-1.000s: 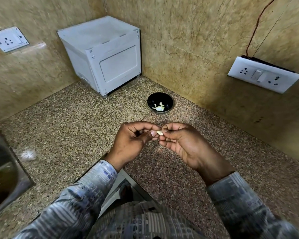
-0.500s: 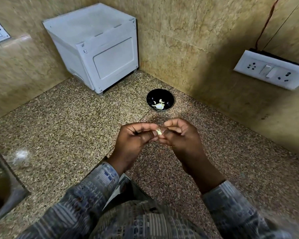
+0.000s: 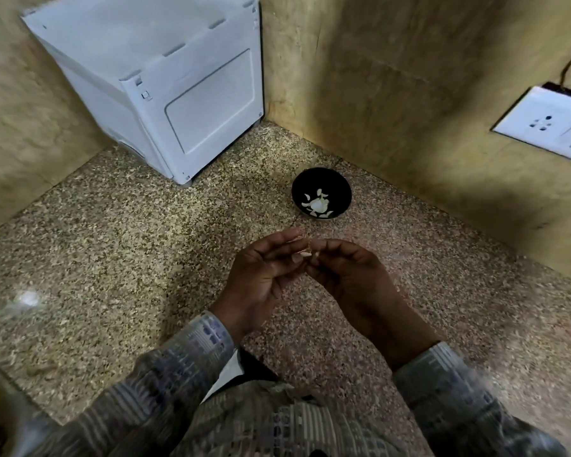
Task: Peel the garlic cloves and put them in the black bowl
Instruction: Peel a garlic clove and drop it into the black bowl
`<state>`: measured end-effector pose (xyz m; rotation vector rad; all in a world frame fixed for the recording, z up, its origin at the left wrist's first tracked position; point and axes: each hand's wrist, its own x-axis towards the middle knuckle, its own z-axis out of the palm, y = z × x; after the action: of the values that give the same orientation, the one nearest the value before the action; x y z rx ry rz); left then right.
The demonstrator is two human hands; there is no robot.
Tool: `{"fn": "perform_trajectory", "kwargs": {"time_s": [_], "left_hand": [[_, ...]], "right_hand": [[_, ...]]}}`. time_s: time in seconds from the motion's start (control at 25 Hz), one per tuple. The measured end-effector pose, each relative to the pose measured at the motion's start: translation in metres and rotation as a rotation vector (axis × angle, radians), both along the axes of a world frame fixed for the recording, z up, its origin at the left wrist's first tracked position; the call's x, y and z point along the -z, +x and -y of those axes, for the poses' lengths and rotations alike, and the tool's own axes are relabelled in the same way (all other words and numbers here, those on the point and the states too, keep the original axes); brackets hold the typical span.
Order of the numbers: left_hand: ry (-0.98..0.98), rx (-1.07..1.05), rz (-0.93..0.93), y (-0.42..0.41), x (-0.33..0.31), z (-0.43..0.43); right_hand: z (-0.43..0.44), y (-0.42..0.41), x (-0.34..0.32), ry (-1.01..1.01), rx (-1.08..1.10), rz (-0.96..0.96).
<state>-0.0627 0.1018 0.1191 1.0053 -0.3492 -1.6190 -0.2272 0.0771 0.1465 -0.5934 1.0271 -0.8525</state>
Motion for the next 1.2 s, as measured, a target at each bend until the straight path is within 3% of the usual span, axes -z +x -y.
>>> {"fn": "perform_trajectory", "kwargs": {"time_s": [0.2,0.44,0.64,0.8,1.0,1.04,1.16,1.2], "left_hand": [[0.270,-0.027,-0.075,0.014,0.054,0.032],[0.575,0.022,0.094,0.002,0.133,0.074],[0.686,0.082,0.196,-0.008,0.153,0.094],[0.651,0.088,0.143,0.010,0.154,0.071],[0.693,0.082,0.130,0.029,0.159,0.042],[0.704,0.083,0.120,0.029,0.156,0.038],[0.735,0.145,0.037,0.028,0.149,0.025],[0.734,0.161,0.016,0.024,0.146,0.020]], "right_hand": [[0.016,0.018,0.051,0.302,0.223,0.089],[0.008,0.030,0.119,0.518,0.407,-0.093],[0.007,0.035,0.148,0.536,0.480,-0.110],[0.008,0.035,0.148,0.466,0.465,-0.184],[0.000,0.030,0.154,0.371,0.264,-0.375],[0.000,0.029,0.153,0.325,0.171,-0.494],[0.005,0.025,0.144,-0.129,-0.349,-1.096],[0.006,0.028,0.137,-0.324,-0.529,-1.193]]}}
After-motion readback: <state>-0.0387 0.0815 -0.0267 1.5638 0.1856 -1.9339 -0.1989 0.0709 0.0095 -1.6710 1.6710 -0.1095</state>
